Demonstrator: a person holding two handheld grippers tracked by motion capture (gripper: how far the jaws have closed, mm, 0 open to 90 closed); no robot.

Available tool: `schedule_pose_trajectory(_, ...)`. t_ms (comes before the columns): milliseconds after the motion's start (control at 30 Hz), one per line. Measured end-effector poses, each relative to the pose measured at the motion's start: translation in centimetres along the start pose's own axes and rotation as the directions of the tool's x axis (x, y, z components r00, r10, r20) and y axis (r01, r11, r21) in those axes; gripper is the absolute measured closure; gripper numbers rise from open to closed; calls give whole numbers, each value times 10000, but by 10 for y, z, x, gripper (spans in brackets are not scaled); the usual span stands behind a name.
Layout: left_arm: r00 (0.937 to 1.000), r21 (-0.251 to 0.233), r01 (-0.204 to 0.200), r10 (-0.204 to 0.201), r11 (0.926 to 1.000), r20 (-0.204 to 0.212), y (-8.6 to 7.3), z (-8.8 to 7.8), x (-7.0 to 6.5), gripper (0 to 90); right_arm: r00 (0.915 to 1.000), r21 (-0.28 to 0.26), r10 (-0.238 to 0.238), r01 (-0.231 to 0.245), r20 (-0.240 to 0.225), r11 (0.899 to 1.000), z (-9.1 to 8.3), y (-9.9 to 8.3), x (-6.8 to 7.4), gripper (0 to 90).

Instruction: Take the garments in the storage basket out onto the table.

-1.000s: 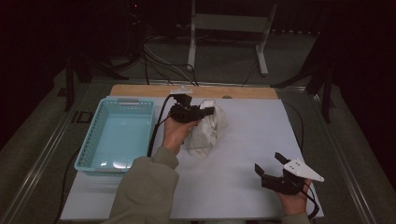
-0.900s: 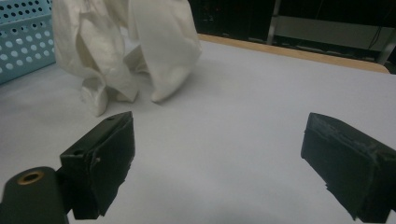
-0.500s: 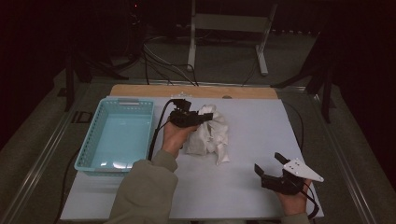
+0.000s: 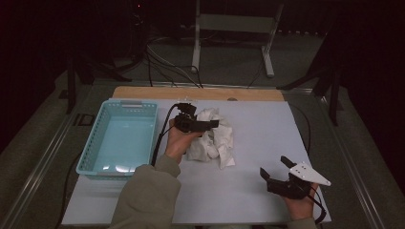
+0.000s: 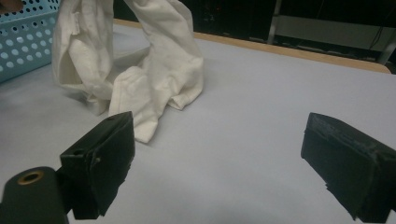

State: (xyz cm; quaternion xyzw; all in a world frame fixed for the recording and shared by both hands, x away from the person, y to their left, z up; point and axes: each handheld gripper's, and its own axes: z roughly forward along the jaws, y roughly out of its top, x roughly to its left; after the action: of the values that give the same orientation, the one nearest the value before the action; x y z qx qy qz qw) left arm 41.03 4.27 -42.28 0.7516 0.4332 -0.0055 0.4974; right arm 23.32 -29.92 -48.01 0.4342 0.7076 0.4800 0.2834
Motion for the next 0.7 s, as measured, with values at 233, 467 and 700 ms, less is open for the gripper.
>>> schedule_pose_trajectory(233, 9971, 137, 113, -103, 9998, -749, 2, -2, 1, 77, 10000, 2, -17, 17, -4, 10000, 0, 0, 0, 99)
schedule_pose_trajectory(467, 9915, 207, -127, 152, 9997, -1290, 5, -5, 0, 4, 10000, 14, -16, 16, -15, 10000, 0, 0, 1, 99)
schedule_pose_trajectory(700, 9953, -89, -589, 581, 9982, -780, 11, -9, -11, 22, 10000, 21, -25, 25, -17, 10000, 1, 0, 1, 99)
